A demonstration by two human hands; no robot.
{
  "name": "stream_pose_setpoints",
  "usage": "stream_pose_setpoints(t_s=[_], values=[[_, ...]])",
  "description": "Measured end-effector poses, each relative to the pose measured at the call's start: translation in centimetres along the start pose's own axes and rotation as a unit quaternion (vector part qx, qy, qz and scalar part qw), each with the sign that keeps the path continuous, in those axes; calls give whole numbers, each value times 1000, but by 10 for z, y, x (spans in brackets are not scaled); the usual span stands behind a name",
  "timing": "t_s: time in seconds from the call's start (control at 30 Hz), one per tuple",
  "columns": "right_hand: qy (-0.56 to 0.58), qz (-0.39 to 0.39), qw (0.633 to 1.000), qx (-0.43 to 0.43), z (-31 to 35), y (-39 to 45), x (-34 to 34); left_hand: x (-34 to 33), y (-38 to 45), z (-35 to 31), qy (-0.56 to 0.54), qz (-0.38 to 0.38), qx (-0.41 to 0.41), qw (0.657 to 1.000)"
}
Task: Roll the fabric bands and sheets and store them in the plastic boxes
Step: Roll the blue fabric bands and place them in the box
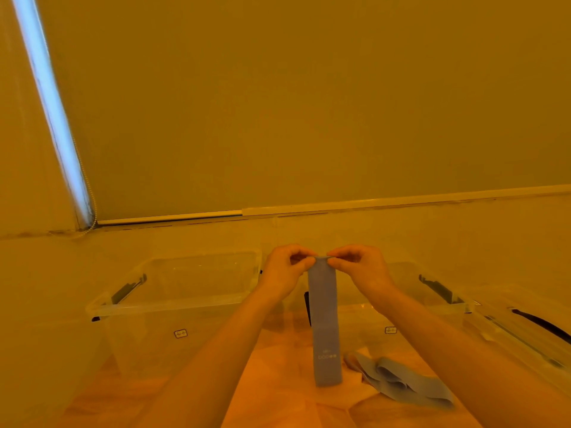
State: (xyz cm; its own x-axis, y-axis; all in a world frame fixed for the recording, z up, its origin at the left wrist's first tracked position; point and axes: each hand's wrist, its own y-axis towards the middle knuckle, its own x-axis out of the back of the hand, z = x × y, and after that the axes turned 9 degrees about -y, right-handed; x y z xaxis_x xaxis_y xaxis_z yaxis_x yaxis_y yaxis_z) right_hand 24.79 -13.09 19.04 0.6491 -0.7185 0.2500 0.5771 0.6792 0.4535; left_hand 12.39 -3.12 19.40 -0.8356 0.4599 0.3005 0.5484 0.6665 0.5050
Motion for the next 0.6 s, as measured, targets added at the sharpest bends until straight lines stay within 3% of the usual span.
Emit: stream_pose_setpoints(t_s=[0.13, 0.4, 0.6], values=[[65, 11, 997, -30, 0, -4, -1, 0, -2, 1, -44, -20, -3, 999], [48, 14, 999, -5, 0, -4, -3, -2, -2, 4, -38, -13, -37, 999], [60, 16, 998, -10, -2, -3, -2, 1, -1, 6, -32, -16, -17, 999]])
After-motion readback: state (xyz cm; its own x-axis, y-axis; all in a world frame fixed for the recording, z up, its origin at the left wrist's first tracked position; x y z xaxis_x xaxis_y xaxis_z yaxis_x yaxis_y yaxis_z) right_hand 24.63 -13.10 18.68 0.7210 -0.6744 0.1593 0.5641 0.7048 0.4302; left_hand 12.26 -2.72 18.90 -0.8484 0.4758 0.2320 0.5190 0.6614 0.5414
